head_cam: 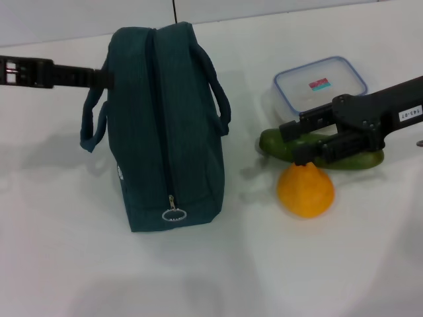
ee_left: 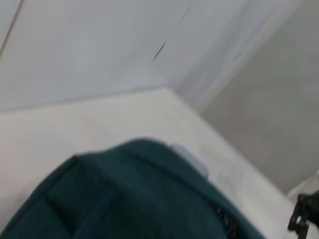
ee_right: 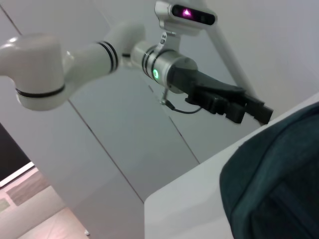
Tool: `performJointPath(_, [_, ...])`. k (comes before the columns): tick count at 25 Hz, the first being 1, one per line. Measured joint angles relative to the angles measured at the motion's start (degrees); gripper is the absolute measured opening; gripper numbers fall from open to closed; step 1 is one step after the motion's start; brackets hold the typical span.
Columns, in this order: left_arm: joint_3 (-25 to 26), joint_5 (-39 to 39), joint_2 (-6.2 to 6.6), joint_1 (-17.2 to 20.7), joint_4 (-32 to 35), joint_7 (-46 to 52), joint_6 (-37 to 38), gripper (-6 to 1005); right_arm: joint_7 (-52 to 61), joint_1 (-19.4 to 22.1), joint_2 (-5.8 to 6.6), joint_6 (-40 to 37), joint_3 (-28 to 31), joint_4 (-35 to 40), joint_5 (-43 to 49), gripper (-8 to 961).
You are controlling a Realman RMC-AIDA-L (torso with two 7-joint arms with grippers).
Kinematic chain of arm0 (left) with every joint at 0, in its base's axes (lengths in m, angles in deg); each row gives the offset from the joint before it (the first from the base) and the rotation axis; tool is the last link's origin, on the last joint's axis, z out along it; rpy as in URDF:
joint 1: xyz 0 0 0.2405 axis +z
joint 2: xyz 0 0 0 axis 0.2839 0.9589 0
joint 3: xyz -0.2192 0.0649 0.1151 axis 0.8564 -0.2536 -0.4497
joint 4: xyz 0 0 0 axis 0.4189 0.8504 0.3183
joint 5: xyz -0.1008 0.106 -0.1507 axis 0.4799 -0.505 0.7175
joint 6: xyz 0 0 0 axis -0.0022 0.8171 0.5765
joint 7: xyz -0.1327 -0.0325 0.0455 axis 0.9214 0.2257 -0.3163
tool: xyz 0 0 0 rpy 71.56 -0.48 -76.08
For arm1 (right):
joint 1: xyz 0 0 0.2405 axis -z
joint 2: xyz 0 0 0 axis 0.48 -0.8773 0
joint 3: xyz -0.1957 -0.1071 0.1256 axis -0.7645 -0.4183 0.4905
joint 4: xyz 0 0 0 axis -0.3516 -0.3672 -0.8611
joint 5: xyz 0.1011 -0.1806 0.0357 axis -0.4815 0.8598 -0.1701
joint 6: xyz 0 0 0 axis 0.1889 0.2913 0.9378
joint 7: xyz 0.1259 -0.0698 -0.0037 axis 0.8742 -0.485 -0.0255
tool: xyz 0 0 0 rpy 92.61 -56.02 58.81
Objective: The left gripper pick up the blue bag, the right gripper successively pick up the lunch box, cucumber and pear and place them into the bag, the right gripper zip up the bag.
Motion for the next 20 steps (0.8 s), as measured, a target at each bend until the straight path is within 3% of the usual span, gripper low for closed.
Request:
performJointPath(4, [0.0, -5.7, -0.94, -2.1, -2.0, 1.4, 0.0, 478, 0.0, 0.2, -0.03, 0.7, 0.0, 0.0, 0.0, 633])
performJointPath(6, [0.0, -7.8, -2.15, -3.1, -3.1, 1.9, -0.5, 474, 0.0, 0.5, -0.03, 0.9, 0.0, 0.0, 0.0, 633])
performJointPath(20, [0.0, -9.1, -3.14, -3.2, -2.7, 3.1, -2.7, 446, -1.9, 1.7, -0.13, 2.7, 2.1, 0.1, -0.2, 632])
